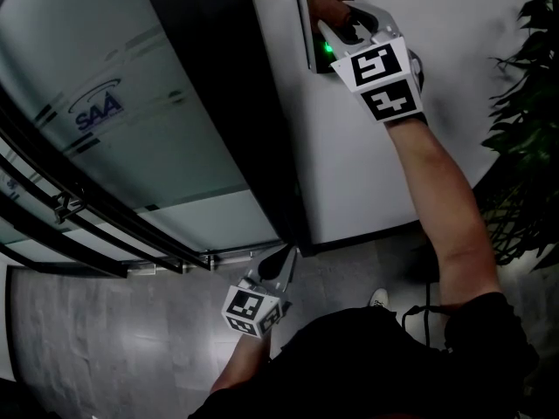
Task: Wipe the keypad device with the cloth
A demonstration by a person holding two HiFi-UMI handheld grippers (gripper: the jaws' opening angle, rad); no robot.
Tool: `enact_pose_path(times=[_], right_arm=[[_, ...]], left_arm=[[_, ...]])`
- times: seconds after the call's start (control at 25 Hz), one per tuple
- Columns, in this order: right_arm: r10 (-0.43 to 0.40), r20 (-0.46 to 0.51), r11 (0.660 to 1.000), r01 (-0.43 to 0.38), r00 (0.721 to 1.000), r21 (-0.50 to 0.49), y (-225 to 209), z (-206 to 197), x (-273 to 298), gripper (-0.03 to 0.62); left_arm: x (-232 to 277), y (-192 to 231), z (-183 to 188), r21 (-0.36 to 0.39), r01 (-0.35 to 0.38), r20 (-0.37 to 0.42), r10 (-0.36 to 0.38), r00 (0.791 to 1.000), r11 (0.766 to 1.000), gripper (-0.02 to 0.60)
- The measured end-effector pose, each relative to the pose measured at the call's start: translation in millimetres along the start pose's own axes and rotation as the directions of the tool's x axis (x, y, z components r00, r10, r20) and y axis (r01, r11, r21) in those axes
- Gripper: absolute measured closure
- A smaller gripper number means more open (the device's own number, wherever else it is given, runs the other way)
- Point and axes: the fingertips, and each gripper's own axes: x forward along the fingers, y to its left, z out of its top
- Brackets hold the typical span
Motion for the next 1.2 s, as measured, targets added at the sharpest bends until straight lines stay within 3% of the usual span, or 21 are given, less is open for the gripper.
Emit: enact_pose_path(times=[1.2], right_arm=[[0.062,-0.089,0.995,-0.055,0.994,0.082,39.0,-65.4,-20.3,0.448]], left_arm=[[0.5,-9.1,0.0,0.007,0.007,-0.004,-0.007,1.0,1.0,0.566]])
